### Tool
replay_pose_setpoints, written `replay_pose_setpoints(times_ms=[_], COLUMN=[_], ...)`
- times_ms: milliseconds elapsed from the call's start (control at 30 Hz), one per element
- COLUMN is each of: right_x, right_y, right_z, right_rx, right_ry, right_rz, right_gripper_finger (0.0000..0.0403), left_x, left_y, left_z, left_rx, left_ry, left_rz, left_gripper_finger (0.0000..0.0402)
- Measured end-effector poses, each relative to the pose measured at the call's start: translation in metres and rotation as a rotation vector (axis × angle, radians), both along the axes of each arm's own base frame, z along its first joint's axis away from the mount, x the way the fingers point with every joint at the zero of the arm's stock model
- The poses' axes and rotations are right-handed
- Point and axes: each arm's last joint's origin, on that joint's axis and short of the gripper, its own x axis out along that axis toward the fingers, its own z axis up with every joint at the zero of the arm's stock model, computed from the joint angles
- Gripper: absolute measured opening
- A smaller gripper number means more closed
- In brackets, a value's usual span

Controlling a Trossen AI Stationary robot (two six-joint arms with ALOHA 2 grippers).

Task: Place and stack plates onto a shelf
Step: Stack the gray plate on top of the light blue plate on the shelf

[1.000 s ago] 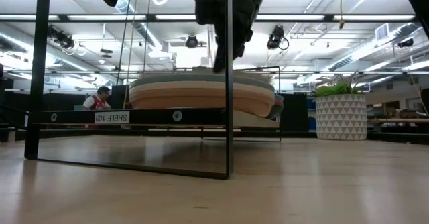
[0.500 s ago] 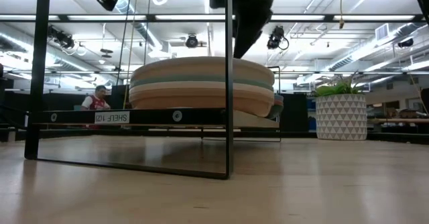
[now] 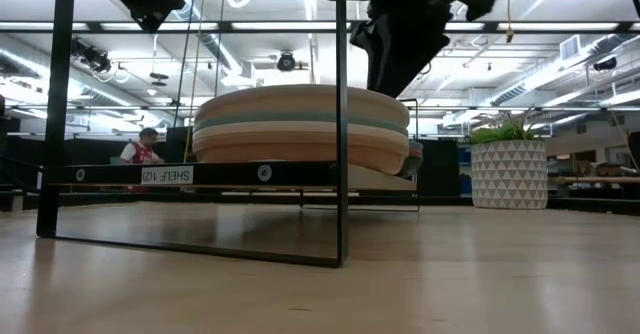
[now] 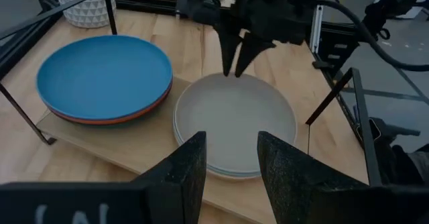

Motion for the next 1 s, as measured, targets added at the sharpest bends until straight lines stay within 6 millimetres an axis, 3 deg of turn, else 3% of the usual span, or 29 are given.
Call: replay_pose_setpoints(times_ms=[133, 467, 733, 1000], right_x=[-0.006, -0.010, -0.014, -0.033], right_y=[0.004, 0.030, 0.034, 0.029], right_z=[-0.010, -0.029, -0.009, -0.013], right_rx=[-0.010, -0.020, -0.126, -0.084], right_ry=[0.040, -0.043, -0.141, 0.022], right_rz=[0.015, 0.114, 0.102, -0.067], right_gripper_finger=[0.0099, 0.0099, 0.0099, 0.0099], left_x=[0.000, 0.000, -0.001, -0.002], left_y=[0.000, 0.000, 0.000, 0.000], left_z=[0.000, 0.000, -0.001, -0.005], left_rx=[0.000, 0.000, -0.013, -0.042], left_ry=[0.000, 0.002, 0.017, 0.064], left_rz=[0.000, 0.001, 0.007, 0.021], left_gripper_finger=[0.0141, 0.0141, 0.0141, 0.0141])
